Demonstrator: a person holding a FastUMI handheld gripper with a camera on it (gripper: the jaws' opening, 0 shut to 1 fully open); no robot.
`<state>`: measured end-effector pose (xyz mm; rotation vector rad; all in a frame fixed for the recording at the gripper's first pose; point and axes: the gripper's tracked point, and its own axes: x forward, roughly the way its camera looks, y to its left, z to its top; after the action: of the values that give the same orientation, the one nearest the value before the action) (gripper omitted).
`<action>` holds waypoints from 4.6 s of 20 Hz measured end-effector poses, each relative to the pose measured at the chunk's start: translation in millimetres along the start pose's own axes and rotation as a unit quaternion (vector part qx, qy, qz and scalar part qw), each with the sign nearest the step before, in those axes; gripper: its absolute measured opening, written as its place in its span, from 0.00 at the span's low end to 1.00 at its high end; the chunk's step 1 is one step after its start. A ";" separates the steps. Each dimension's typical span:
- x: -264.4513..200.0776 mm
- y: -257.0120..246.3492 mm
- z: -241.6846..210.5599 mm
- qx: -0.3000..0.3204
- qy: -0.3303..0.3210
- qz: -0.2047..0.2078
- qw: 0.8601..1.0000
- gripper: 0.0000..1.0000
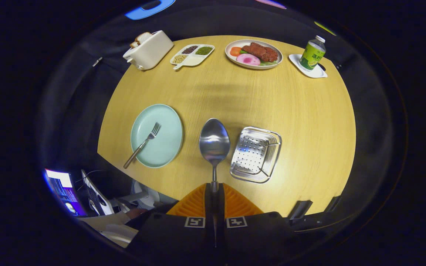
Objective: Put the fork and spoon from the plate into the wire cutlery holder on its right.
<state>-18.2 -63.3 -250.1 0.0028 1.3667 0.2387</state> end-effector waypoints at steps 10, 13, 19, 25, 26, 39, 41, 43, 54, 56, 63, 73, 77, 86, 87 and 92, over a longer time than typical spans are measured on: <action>21.9 -47.4 -10.7 0.024 0.109 0.005 0.994 0.06; 28.9 -45.6 -6.2 0.030 0.128 0.010 0.991 0.06; 34.3 -44.0 -3.5 0.033 0.152 0.003 0.988 0.13; 16.2 -50.9 28.3 0.081 0.080 0.009 0.993 0.92; 9.8 -51.9 34.6 0.089 0.059 0.010 0.994 0.96; -76.4 2.7 90.6 0.099 -0.269 -0.007 0.958 0.99; -84.4 14.6 91.3 0.093 -0.302 -0.016 0.949 0.99; -84.4 31.2 89.9 0.086 -0.324 -0.023 0.942 0.99; 12.0 166.2 75.9 0.053 -0.269 0.035 0.961 0.99; 35.4 184.9 73.1 0.048 -0.244 0.037 0.968 0.99; 125.6 222.3 59.9 0.063 -0.134 0.025 0.989 0.99; 191.2 240.8 33.7 0.093 -0.047 -0.007 0.995 1.00; 197.5 246.6 35.3 0.084 -0.035 -0.012 0.996 0.94; 190.1 247.9 22.9 0.067 -0.003 0.002 0.998 0.18; 201.3 247.8 23.1 0.063 0.000 0.008 0.998 0.12; 188.6 239.2 27.3 0.049 -0.009 0.030 0.998 0.06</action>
<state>2.7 206.0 -393.5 0.1268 1.3595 0.2218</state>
